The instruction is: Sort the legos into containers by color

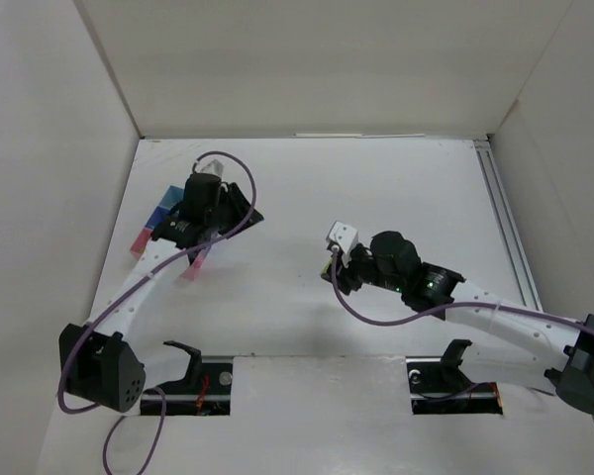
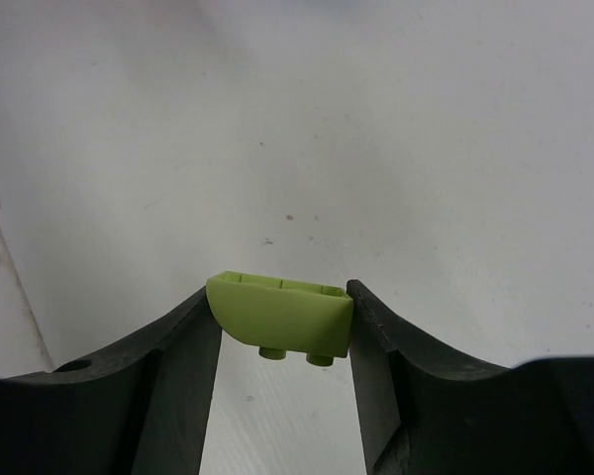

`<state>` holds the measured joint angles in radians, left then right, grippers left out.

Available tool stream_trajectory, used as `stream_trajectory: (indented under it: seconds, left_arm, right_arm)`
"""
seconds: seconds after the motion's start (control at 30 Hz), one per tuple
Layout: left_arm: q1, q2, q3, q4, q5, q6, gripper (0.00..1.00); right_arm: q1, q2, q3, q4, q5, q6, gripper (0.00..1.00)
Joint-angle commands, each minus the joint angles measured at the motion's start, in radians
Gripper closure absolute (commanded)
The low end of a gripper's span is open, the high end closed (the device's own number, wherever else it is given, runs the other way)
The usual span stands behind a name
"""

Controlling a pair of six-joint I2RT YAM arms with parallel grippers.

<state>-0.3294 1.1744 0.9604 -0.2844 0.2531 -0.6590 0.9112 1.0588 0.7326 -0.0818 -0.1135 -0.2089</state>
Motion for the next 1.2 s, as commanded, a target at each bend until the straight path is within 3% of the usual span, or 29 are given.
stream_trajectory:
  seconds: [0.0,0.1,0.37,0.8,1.17]
  left_arm:
    - [0.056,0.074,0.141,-0.312,-0.619,-0.175,1.00]
    - [0.121,0.111,0.170,-0.358,-0.683,-0.222,1.00]
    - [0.401,0.113,0.072,-0.309,-0.559,-0.211,1.00]
    - [0.411,0.090,0.072,-0.314,-0.595,-0.218,1.00]
    - [0.411,0.090,0.063,-0.271,-0.540,-0.189,1.00]
  right_arm:
    - [0.000,0.012,0.059,0.017,0.112,0.060,0.76]
    - [-0.009,0.032,0.068,0.017,0.121,0.084,0.76]
    - [-0.018,0.063,0.086,0.017,0.172,0.114,0.76]
    - [-0.061,0.072,0.087,0.017,0.150,0.123,0.76]
    - [-0.071,0.072,0.087,0.017,0.150,0.123,0.76]
